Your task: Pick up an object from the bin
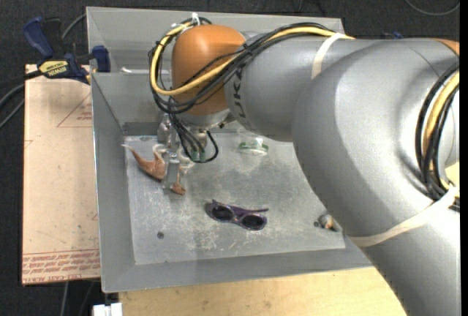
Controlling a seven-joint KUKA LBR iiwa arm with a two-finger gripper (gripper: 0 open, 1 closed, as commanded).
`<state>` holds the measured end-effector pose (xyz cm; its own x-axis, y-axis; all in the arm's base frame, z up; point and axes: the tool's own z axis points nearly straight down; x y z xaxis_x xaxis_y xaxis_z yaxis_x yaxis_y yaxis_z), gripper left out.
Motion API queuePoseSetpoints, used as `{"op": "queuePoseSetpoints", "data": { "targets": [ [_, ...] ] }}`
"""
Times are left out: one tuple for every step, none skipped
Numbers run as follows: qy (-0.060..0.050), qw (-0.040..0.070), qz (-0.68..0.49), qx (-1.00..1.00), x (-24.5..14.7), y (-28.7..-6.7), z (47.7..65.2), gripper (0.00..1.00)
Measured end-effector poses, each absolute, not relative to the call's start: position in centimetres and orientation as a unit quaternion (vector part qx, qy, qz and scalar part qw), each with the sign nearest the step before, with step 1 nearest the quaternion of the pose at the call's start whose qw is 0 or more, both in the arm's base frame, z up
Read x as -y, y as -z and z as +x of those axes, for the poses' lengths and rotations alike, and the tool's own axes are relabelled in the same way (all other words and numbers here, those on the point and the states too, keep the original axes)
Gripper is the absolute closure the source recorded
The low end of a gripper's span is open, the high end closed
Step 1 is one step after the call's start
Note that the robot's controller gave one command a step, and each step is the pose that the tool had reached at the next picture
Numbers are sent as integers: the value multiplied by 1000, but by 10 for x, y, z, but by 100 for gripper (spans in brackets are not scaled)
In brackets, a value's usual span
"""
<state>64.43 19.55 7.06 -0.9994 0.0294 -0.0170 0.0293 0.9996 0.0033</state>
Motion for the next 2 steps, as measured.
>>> {"op": "queuePoseSetpoints", "data": {
  "targets": [
    [-2, -3, -11, -1000, -241, -79, 514, 100],
    [-2, -2, -10, -1000, -241, -79, 515, 100]
  ]
}}
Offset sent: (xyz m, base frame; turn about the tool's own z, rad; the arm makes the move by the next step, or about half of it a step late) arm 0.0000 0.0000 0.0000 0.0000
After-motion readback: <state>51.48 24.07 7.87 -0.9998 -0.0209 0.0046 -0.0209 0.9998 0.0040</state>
